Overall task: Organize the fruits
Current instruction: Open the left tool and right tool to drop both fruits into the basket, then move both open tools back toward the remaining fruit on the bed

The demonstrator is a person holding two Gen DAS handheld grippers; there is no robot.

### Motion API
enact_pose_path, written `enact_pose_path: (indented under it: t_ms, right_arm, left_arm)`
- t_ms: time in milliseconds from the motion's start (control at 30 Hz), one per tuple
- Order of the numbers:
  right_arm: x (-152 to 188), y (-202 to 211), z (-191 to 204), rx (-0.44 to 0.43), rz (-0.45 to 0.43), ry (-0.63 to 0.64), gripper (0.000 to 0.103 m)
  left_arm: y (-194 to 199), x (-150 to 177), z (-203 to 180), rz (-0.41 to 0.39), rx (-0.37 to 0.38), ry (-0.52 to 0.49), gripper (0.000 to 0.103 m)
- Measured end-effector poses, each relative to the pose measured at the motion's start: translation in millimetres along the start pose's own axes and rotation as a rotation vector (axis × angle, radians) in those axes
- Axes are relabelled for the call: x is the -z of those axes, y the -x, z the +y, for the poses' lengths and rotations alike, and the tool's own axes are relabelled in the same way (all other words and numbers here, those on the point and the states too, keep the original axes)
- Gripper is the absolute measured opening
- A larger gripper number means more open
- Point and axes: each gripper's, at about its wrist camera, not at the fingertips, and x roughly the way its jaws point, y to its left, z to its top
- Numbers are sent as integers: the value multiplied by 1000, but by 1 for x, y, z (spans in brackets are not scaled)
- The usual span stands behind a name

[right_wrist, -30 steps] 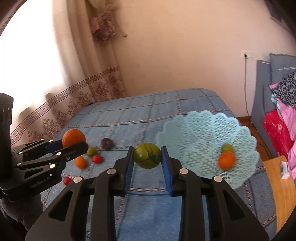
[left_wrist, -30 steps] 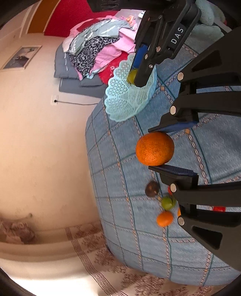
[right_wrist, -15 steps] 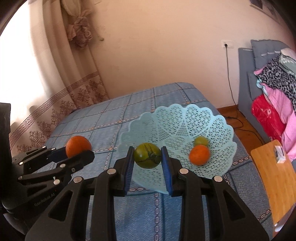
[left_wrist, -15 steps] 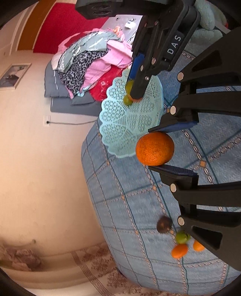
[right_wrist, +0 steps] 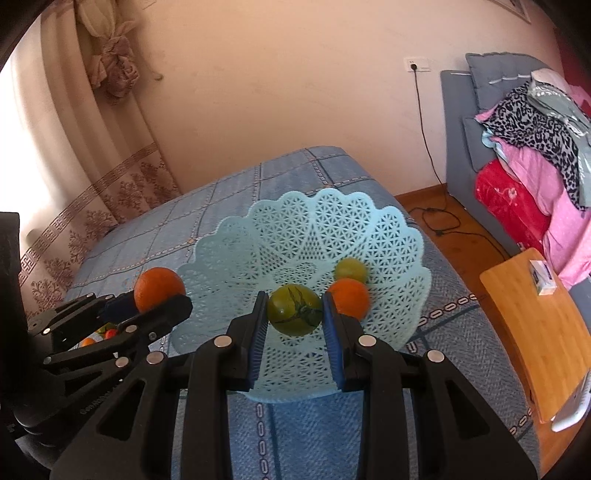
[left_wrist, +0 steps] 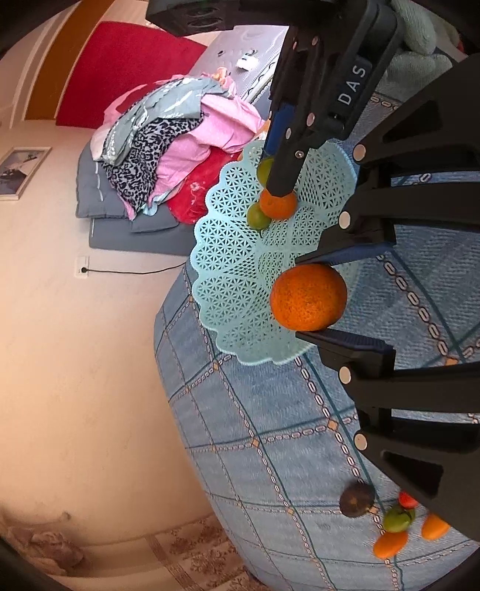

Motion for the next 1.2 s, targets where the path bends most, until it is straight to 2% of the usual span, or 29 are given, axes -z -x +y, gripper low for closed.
enact_pose_path:
  t_ms: [333, 367, 433, 467, 700, 800, 900, 967, 1033, 1200]
  right_arm:
    - [0, -4, -7, 13, 11, -24, 30]
    - [0, -5, -8, 14, 13, -33, 30]
    - [0, -4, -10, 19, 10, -44, 30]
    - [0, -3, -11, 23, 7, -51, 30]
    - [-2, 2, -14, 18, -6, -67, 32]
    - [-2, 7, -14, 8, -21, -72, 47]
    - [-3, 11, -15, 8, -37, -77, 48]
    - [-3, 14, -13, 9, -48, -81, 48]
    - [-3, 17, -12, 8, -58, -80, 48]
    - [-3, 21, -5, -10, -80, -64, 48]
  left_arm:
    - [-18, -2, -2, 38, 15, 15, 35]
    - [-19, -2, -2, 40, 20, 19, 38]
    - [-16, -2, 0, 19, 7, 26, 58]
    - [-14, -2, 1, 8, 2, 27, 60]
    - [-5, -5, 9, -16, -9, 46, 60]
    - [-1, -6, 13, -21, -16, 54, 62]
    - [4, -4, 16, -29, -36, 55, 68]
    - [7, -4, 19, -32, -45, 56, 69]
    - [11, -4, 22, -36, -56, 64, 76]
    - [26, -2, 27, -61, -84, 72, 82]
